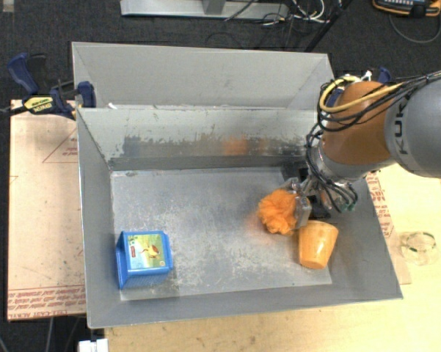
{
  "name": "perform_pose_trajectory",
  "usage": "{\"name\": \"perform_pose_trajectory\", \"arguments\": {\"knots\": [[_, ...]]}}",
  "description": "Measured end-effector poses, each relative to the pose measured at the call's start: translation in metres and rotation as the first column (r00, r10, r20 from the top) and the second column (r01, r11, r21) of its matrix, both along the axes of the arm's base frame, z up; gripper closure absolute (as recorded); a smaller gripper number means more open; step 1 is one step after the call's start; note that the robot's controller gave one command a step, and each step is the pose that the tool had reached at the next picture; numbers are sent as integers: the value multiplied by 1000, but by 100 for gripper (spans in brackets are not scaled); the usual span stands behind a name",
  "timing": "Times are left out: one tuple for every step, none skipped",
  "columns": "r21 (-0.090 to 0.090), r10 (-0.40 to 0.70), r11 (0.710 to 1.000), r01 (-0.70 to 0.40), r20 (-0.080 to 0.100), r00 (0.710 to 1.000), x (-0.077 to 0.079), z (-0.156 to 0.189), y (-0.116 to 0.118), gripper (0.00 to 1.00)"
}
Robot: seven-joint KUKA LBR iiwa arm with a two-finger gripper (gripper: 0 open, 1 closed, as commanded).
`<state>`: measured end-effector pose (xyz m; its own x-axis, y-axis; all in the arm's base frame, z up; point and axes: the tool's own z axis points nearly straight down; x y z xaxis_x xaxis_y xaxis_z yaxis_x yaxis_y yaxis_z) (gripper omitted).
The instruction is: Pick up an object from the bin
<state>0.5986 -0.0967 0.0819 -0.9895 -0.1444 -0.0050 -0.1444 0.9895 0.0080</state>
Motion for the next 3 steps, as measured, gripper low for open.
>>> {"name": "perform_pose_trajectory", "arguments": {"knots": [[0,0,1000,0,0,1000,0,0,0,100],[1,-1,1000,1,-5,1000,-8,33,1,100],[1,-32,999,32,3,999,-8,123,3,100]]}}
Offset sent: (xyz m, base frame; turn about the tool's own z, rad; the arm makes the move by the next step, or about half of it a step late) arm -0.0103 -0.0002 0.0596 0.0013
